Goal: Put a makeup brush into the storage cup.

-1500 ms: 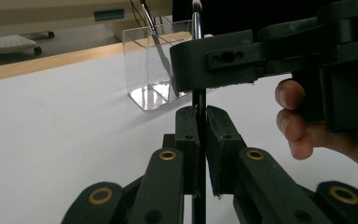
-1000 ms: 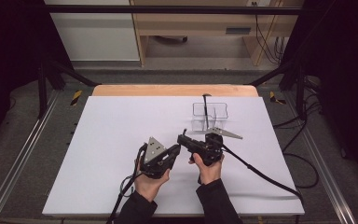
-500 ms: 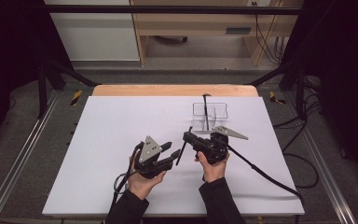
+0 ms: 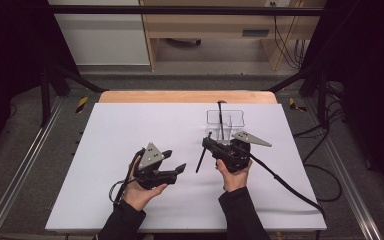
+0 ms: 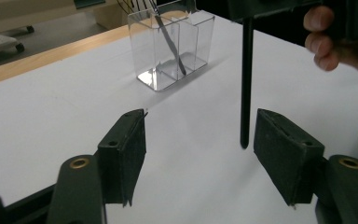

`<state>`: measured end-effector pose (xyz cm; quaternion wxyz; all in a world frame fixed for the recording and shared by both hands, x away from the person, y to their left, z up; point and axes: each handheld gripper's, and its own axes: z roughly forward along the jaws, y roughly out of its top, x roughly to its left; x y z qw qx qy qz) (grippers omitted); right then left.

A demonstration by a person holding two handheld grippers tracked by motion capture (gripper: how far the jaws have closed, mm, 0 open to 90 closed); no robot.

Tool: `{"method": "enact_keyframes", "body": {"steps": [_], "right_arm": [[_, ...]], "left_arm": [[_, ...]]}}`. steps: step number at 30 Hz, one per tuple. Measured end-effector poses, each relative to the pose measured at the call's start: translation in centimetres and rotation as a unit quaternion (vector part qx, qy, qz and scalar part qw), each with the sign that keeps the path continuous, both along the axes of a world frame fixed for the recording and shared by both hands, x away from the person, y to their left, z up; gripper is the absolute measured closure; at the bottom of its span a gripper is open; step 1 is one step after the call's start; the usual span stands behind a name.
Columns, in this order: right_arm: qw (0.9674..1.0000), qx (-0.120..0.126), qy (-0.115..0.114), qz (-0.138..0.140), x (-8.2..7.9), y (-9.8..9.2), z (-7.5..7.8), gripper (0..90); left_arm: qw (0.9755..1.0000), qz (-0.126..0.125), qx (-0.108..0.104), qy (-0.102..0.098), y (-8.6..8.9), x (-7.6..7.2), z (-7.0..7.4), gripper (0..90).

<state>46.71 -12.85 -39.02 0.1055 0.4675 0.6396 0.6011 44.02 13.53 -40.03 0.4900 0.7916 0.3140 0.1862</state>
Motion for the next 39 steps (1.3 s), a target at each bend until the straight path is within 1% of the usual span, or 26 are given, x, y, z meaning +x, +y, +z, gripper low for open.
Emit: {"method": "enact_keyframes", "body": {"steps": [4,6,8,10,13,21,25,27,34,39], "right_arm": [[0.9999,-0.009,-0.013,0.002,0.1,-0.3,0.3,83.8],[0.9998,-0.012,-0.014,0.001,0.1,-0.5,0.4,83.7],[0.9997,-0.018,-0.018,0.000,0.1,-0.6,0.5,83.7],[0.9996,-0.021,-0.021,-0.002,0.2,-0.8,0.5,83.7],[0.9991,-0.030,-0.029,0.000,0.3,-1.0,0.6,83.7],[0.9982,-0.047,-0.035,-0.003,0.6,-1.4,0.8,83.7],[0.9979,-0.050,-0.040,-0.005,0.9,-1.8,1.1,83.6],[0.9976,-0.055,-0.042,-0.007,1.1,-2.0,1.1,83.7],[0.9968,-0.064,-0.045,-0.016,1.9,-2.5,1.4,83.7],[0.9960,-0.069,-0.050,-0.026,2.5,-3.0,1.8,83.6]], "left_arm": [[1.0000,0.005,-0.004,0.007,1.1,0.0,-0.2,29.5],[0.9999,0.008,-0.001,0.009,1.8,0.0,-0.2,27.4],[0.9998,0.015,0.000,0.011,2.5,0.0,-0.4,26.1],[0.9996,0.022,0.006,0.015,3.2,0.1,-0.5,24.1],[0.9993,0.030,0.002,0.020,4.3,0.1,-0.8,22.1],[0.9986,0.048,0.010,0.019,6.2,0.0,-0.9,15.5],[0.9981,0.058,0.006,0.019,7.4,-0.1,-0.9,11.6],[0.9979,0.062,0.010,0.019,8.0,-0.1,-0.9,10.2],[0.9967,0.077,0.012,0.023,9.3,-0.1,-0.9,7.7],[0.9963,0.080,0.013,0.028,9.7,0.0,-1.0,7.4]]}}
